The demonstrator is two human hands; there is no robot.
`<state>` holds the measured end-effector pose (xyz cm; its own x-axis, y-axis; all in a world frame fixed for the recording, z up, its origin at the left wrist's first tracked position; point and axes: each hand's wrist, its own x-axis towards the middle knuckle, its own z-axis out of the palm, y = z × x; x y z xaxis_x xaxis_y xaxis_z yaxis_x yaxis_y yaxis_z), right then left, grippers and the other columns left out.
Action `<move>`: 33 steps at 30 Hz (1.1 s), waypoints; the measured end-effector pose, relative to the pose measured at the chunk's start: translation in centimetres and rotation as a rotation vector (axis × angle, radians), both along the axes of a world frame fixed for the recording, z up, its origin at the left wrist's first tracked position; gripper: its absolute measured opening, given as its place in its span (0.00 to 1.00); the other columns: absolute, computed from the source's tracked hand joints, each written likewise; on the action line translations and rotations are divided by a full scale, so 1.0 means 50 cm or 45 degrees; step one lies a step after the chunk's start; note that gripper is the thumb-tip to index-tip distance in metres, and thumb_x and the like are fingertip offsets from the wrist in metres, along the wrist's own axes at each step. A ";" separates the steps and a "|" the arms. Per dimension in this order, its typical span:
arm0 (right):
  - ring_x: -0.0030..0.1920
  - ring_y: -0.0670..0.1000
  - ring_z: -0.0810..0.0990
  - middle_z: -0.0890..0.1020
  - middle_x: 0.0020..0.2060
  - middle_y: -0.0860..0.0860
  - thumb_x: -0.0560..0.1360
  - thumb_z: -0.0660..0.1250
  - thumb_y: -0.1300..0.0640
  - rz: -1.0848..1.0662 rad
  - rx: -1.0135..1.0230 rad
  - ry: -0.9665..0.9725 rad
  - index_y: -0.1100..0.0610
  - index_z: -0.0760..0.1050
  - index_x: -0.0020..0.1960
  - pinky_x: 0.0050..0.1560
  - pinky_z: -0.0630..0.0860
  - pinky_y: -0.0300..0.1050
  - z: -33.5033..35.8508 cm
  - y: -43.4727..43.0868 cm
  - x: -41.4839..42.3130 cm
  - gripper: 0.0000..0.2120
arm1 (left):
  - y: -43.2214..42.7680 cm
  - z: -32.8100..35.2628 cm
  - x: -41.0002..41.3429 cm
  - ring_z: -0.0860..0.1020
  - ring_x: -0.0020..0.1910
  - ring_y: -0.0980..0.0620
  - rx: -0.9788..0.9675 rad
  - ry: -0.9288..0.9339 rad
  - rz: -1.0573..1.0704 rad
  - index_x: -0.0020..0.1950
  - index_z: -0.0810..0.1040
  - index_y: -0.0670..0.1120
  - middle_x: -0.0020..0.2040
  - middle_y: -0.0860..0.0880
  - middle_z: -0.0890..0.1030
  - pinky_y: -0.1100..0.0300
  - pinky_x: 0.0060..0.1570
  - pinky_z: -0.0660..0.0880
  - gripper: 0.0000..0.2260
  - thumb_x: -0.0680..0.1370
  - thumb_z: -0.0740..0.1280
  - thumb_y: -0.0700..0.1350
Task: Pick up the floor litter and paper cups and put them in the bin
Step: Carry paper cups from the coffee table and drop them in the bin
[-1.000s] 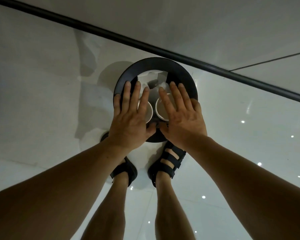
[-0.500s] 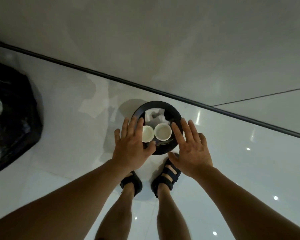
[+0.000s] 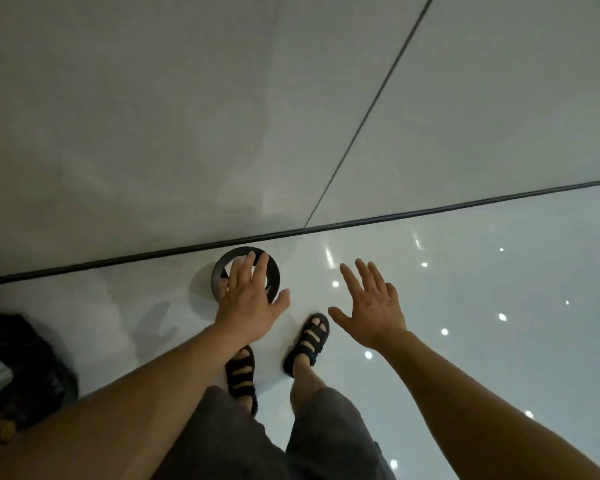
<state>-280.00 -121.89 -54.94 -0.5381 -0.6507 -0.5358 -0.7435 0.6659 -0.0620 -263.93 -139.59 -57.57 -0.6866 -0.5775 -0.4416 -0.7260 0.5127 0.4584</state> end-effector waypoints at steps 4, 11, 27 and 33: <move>0.78 0.55 0.37 0.40 0.79 0.51 0.76 0.53 0.30 -0.249 0.006 0.033 0.44 0.35 0.78 0.76 0.47 0.59 0.095 0.157 0.054 0.41 | 0.051 0.097 -0.002 0.42 0.77 0.47 -0.067 -0.100 -0.283 0.78 0.47 0.54 0.79 0.50 0.46 0.43 0.73 0.46 0.36 0.74 0.54 0.67; 0.78 0.54 0.39 0.42 0.79 0.50 0.76 0.51 0.30 -0.745 -0.092 0.129 0.45 0.38 0.79 0.75 0.50 0.56 0.198 0.454 0.123 0.40 | 0.241 0.239 -0.117 0.41 0.77 0.48 -0.150 -0.101 -0.733 0.78 0.46 0.54 0.79 0.50 0.44 0.42 0.73 0.45 0.36 0.75 0.53 0.67; 0.78 0.54 0.38 0.42 0.79 0.50 0.76 0.51 0.30 -1.564 -0.196 0.305 0.45 0.40 0.79 0.75 0.47 0.58 0.319 1.186 0.244 0.39 | 1.094 0.397 -0.340 0.41 0.77 0.49 -0.255 0.223 -1.542 0.78 0.49 0.54 0.79 0.52 0.45 0.42 0.73 0.45 0.34 0.77 0.52 0.67; 0.78 0.54 0.39 0.43 0.79 0.50 0.76 0.52 0.30 -1.790 -0.203 0.322 0.45 0.39 0.79 0.75 0.48 0.59 0.310 1.354 0.224 0.40 | 1.282 0.407 -0.412 0.40 0.77 0.49 -0.247 0.209 -1.703 0.78 0.50 0.54 0.79 0.51 0.46 0.43 0.73 0.45 0.34 0.77 0.53 0.67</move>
